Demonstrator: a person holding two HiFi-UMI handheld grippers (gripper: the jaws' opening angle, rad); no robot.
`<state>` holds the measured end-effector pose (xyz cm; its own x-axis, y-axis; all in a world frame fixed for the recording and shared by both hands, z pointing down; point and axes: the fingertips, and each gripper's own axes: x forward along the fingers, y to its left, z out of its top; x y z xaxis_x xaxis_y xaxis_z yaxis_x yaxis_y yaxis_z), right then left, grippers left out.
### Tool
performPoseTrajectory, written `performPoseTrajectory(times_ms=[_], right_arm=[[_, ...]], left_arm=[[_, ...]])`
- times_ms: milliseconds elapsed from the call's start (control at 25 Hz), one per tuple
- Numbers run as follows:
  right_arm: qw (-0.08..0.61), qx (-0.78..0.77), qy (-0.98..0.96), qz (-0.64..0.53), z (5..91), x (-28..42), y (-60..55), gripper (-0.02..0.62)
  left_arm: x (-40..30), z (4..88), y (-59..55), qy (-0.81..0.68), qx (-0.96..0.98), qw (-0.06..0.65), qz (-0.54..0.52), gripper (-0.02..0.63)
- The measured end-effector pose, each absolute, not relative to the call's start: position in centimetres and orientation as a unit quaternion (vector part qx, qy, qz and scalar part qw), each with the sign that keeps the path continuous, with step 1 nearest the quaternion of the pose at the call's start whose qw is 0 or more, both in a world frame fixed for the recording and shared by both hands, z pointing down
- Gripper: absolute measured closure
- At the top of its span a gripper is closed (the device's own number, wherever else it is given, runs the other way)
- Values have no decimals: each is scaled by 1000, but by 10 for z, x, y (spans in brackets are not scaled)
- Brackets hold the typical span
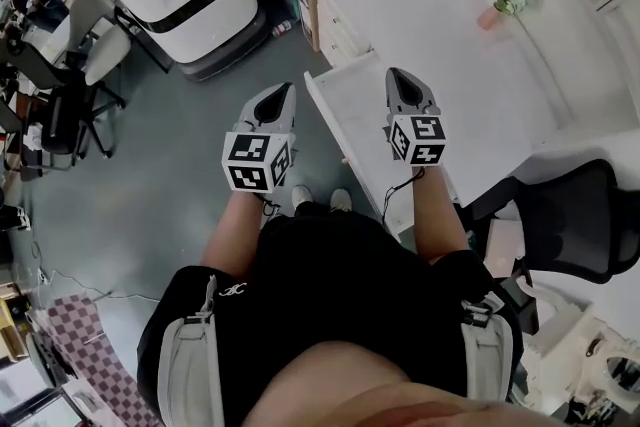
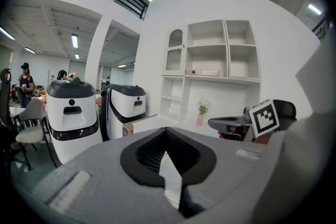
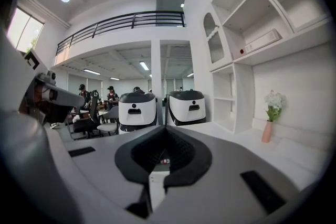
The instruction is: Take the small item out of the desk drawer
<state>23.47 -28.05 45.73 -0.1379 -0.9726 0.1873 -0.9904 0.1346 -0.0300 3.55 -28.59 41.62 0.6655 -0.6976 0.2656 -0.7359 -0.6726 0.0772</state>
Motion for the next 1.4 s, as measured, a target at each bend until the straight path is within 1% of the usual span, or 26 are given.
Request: performPoseTrajectory(times_ms=[280, 440, 560, 640, 840, 960, 1120, 1240, 1400], right_arm=[[152, 597, -784, 78, 499, 223, -302, 590], [226, 528, -815, 79, 536, 206, -309, 529], [287, 466, -834, 76, 566, 194, -312, 469], [320, 429, -841, 84, 586, 187, -311, 446], [386, 360, -845, 86, 631, 181, -313, 432], [448, 311, -835, 71, 661, 180, -311, 407], [519, 247, -818, 42, 701, 179, -310, 396], [548, 207, -809, 36, 729, 182, -311, 394], [569, 162, -805, 40, 761, 181, -312, 394]], left_arm=[[12, 425, -294, -421, 895, 102, 107, 594], [-2, 430, -298, -438, 886, 107, 108, 594], [-11, 434, -300, -448, 880, 111, 111, 594], [-18, 437, -299, -454, 876, 115, 114, 594], [-32, 445, -297, -472, 865, 121, 122, 594], [-38, 452, -296, -483, 857, 127, 127, 594], [-46, 463, -295, -497, 846, 136, 135, 594], [-47, 474, -293, -507, 838, 144, 142, 594], [-51, 489, -291, -524, 823, 157, 150, 594]])
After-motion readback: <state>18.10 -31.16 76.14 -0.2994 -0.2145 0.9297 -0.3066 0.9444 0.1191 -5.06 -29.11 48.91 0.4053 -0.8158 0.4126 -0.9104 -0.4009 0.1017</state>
